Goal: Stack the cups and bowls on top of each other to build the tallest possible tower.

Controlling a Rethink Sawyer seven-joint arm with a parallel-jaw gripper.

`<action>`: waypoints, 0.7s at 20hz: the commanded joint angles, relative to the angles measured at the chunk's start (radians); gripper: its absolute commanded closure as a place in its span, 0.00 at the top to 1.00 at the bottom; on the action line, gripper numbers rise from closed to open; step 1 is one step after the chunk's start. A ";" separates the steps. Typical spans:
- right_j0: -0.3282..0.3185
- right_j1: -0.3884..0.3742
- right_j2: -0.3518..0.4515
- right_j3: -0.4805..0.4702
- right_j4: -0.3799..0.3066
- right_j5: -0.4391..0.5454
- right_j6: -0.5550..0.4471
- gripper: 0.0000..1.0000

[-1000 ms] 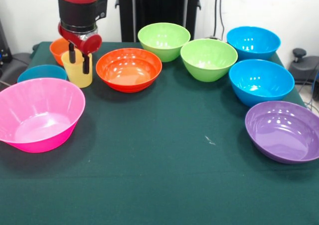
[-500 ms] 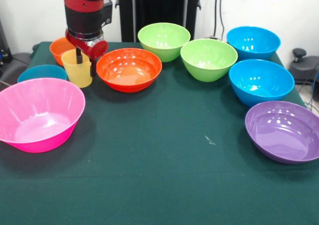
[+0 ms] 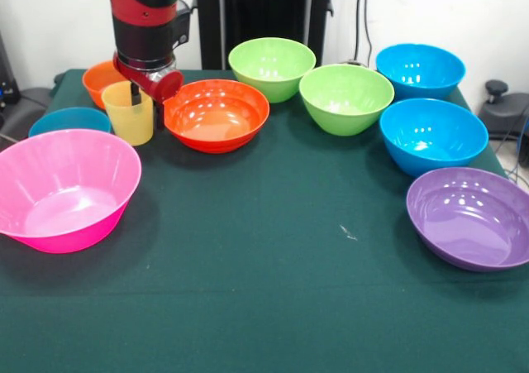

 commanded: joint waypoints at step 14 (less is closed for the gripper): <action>0.008 0.028 0.090 -0.069 0.002 -0.042 0.087 1.00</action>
